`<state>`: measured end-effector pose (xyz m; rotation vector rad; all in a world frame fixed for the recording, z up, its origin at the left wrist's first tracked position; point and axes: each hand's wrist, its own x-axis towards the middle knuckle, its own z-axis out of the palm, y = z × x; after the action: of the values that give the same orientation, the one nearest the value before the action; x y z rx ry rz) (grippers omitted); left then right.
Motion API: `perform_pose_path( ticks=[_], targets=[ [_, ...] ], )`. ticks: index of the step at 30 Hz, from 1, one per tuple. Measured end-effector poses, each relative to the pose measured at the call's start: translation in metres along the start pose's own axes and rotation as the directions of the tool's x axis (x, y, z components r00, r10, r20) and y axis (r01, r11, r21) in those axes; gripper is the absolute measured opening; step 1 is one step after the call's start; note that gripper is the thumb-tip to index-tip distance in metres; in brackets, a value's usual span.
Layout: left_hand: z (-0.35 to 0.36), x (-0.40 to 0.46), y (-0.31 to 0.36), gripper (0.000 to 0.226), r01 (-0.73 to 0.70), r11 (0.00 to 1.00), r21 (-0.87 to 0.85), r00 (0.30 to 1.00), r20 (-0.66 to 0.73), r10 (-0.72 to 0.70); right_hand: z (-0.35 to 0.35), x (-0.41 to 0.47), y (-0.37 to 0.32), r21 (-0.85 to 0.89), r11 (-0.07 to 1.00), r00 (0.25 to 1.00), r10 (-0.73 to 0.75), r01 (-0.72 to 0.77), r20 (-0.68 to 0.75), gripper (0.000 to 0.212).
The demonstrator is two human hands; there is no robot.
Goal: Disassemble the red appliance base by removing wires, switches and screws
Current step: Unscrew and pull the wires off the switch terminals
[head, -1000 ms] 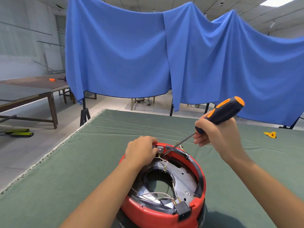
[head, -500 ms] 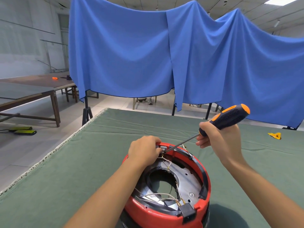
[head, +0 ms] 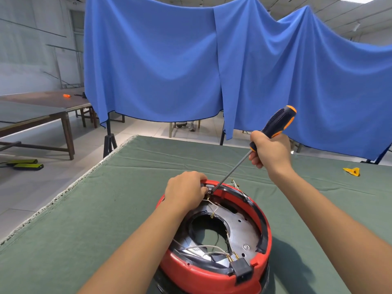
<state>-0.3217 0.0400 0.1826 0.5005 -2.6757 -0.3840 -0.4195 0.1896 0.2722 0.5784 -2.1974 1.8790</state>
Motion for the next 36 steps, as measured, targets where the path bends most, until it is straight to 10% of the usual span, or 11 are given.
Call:
perform_pose_path(
  ticks=[36],
  targets=[
    [-0.002,0.001,-0.001,0.025,-0.002,1.000,-0.022,1.000,-0.005,0.002,-0.003,0.013,0.048,0.222,0.974,0.972,0.097,-0.049,-0.212,0.017]
  ],
)
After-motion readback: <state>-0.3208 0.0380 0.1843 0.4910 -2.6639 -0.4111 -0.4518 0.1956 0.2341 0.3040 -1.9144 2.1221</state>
